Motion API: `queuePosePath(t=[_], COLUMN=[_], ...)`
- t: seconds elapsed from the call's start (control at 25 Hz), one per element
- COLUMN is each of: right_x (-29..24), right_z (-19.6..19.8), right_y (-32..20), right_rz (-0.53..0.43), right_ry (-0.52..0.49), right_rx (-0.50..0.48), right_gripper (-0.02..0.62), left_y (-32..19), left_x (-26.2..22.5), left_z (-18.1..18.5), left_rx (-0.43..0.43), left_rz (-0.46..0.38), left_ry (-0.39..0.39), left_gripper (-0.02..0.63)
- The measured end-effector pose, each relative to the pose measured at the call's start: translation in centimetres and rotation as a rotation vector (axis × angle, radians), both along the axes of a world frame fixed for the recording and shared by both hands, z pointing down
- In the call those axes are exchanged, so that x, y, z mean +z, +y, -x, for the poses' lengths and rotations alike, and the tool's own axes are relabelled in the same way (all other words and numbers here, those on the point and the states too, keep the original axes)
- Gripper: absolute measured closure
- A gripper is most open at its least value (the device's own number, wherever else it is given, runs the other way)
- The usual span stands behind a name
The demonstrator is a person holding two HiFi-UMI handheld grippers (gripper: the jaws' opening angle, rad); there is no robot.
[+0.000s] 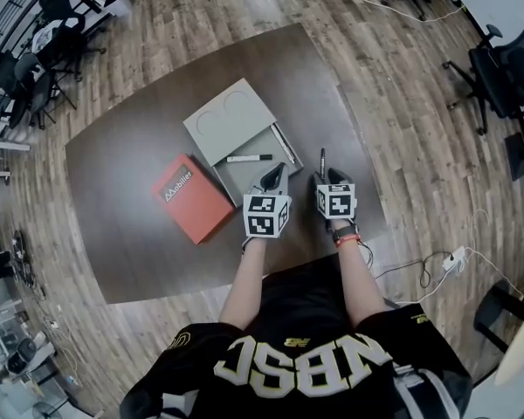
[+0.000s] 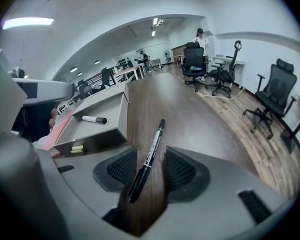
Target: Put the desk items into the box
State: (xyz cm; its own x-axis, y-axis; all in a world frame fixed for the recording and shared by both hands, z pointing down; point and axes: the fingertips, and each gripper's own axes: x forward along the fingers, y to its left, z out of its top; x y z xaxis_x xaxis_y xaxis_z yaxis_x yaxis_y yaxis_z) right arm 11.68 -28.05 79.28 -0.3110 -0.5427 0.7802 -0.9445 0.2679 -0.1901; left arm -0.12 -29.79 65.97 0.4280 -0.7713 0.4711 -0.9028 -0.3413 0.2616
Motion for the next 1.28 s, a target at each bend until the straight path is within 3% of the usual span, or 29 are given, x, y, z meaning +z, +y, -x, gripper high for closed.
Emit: queuePosePath(t=[0.12, 0.32, 0.68, 0.88, 1.28], right_x=[0.1, 0.3, 0.1, -3.2, -6.7], right_z=[-0.7, -0.8, -1.6, -1.9, 2.0], right_y=[-0.1, 0.1, 1.0, 1.0, 0.7], right_rz=[-0.014, -0.008, 0.06, 0.031, -0.019], right_ry=[0.049, 0.046, -0.071, -0.072, -0.078], right_rx=[-0.005, 0.011, 0.116, 0.143, 0.032], right_gripper=[0.469, 0.543, 0.545, 0.545, 0.546], left_y=[0.1, 0.0, 0.5, 1.1, 1.9], left_x=[0.2, -0.1, -1.9, -3.4, -4.6], left_z=[-0.1, -0.1, 0.0, 0.7, 2.9], left_rx=[0.0, -0.001, 0.011, 0.004, -0.044], left_rz=[0.003, -0.007, -0.035, -0.06, -0.081], left_ry=[-0.002, 0.001, 0.013, 0.033, 0.057], left_gripper=[0.592, 0.592, 0.592, 0.592, 0.592])
